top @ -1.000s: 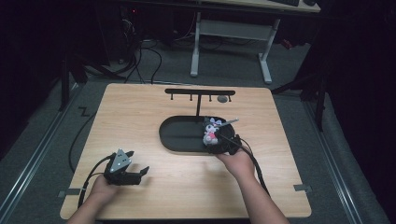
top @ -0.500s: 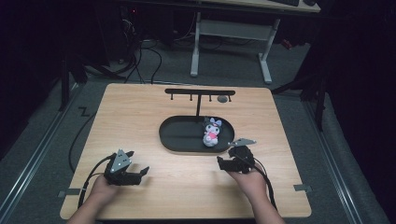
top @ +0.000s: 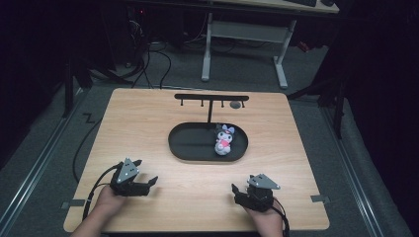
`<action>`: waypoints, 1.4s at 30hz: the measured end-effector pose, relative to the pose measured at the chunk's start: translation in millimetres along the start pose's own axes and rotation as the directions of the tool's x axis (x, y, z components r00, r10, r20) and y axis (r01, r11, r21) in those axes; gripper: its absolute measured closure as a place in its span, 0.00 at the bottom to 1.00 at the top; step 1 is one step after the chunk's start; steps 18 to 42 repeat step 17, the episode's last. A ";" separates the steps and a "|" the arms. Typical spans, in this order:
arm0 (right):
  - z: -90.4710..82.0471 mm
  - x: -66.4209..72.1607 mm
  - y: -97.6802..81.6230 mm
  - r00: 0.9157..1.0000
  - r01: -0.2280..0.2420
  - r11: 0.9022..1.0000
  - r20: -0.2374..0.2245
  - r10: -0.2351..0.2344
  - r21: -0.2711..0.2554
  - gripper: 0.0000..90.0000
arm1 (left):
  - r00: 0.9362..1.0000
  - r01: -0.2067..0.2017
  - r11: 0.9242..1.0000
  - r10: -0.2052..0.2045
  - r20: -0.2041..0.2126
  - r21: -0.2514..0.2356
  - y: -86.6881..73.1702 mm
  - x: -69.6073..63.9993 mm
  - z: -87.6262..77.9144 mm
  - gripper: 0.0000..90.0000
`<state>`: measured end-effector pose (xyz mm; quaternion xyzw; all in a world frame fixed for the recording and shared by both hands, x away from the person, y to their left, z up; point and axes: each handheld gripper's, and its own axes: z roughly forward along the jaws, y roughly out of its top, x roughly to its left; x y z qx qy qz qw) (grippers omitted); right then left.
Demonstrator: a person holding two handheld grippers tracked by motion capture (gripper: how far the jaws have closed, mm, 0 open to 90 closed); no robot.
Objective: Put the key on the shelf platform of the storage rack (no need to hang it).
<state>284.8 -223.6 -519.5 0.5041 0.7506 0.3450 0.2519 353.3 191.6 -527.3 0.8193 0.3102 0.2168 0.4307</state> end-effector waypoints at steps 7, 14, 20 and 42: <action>-4.2 -7.1 -1.0 0.999 -0.036 0.999 -0.002 0.036 -0.027 0.28 | 1.000 -0.005 1.000 0.005 -0.004 0.005 0.5 -0.3 1.0 0.17; -2.3 -7.1 -2.7 0.999 -0.032 0.999 -0.007 0.032 -0.014 0.28 | 1.000 -0.002 1.000 0.002 -0.003 0.004 0.4 -0.2 1.0 0.17; -1.8 -6.1 -2.3 0.999 -0.038 0.999 -0.015 0.038 -0.008 0.25 | 1.000 -0.005 1.000 0.005 -0.003 0.003 0.4 -0.4 0.8 0.17; -1.8 -6.1 -2.3 0.999 -0.038 0.999 -0.015 0.038 -0.008 0.25 | 1.000 -0.005 1.000 0.005 -0.003 0.003 0.4 -0.4 0.8 0.17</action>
